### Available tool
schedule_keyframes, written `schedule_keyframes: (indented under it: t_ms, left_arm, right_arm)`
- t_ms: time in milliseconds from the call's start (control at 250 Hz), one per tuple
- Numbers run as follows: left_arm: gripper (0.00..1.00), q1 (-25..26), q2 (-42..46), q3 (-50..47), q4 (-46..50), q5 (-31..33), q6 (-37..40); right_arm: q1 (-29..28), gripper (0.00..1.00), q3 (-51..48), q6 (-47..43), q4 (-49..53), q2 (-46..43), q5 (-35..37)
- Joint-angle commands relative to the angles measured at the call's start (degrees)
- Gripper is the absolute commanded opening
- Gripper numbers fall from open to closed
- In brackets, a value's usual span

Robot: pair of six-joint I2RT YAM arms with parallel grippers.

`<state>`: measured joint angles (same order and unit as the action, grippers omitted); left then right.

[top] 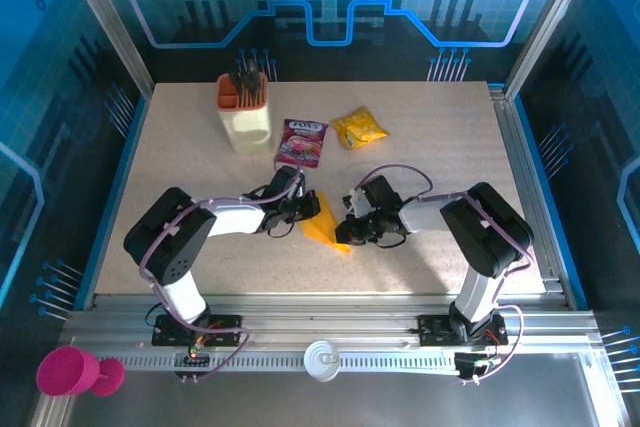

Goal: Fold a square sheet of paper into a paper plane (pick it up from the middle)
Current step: Fourth fold the wing at the center of the table.

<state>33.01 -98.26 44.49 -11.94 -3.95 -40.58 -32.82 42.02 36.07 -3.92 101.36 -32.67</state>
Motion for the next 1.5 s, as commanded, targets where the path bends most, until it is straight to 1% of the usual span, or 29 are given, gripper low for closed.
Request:
schedule_keyframes:
  t_ms: [0, 128, 308, 567, 719, 807, 875, 991, 1170, 1498]
  left_arm:
    - [0.00, 2.1, 4.2, -0.8, 2.6, -1.2, -1.5]
    - [0.00, 5.0, 6.3, -2.9, 0.7, -0.8, -4.3]
    - [0.00, 7.8, 5.1, -4.6, -3.6, -0.7, -7.6]
    - [0.00, 8.6, -0.6, -5.5, -8.1, -0.8, -11.2]
    - [0.00, 8.6, -2.9, -5.1, -7.5, 1.0, -12.8]
    - [0.00, 8.6, -2.8, -4.7, -3.8, 3.9, -14.1]
    - [0.00, 8.0, -2.7, -4.1, -0.3, 5.6, -14.8]
    - [0.00, 6.3, -2.4, -3.9, 2.8, 7.6, -15.5]
    - [0.00, 2.3, -3.0, -3.5, 4.4, 7.1, -14.3]
    - [0.00, -5.1, -5.3, -1.3, 8.2, 7.0, -9.3]
  right_arm:
    - [0.8, 0.00, -2.5, -0.2, 4.6, 2.4, 4.7]
    - [0.8, 0.00, -2.5, -0.4, 4.8, 2.6, 4.5]
    - [0.8, 0.00, -2.4, -0.2, 4.6, 3.1, 4.5]
    - [0.9, 0.00, -2.5, 0.6, 4.1, 3.9, 4.2]
    - [0.9, 0.00, -2.3, 0.5, 5.4, 4.3, 4.7]
    - [0.9, 0.00, -1.7, -0.1, 7.6, 4.9, 6.0]
    - [1.0, 0.00, -1.2, -0.7, 9.5, 5.7, 6.8]
    - [1.2, 0.00, -1.0, -1.4, 11.8, 6.9, 8.5]
    - [1.8, 0.00, -1.3, -1.4, 12.4, 8.7, 9.0]
    - [2.4, 0.00, -1.8, -1.2, 12.2, 9.8, 9.3]
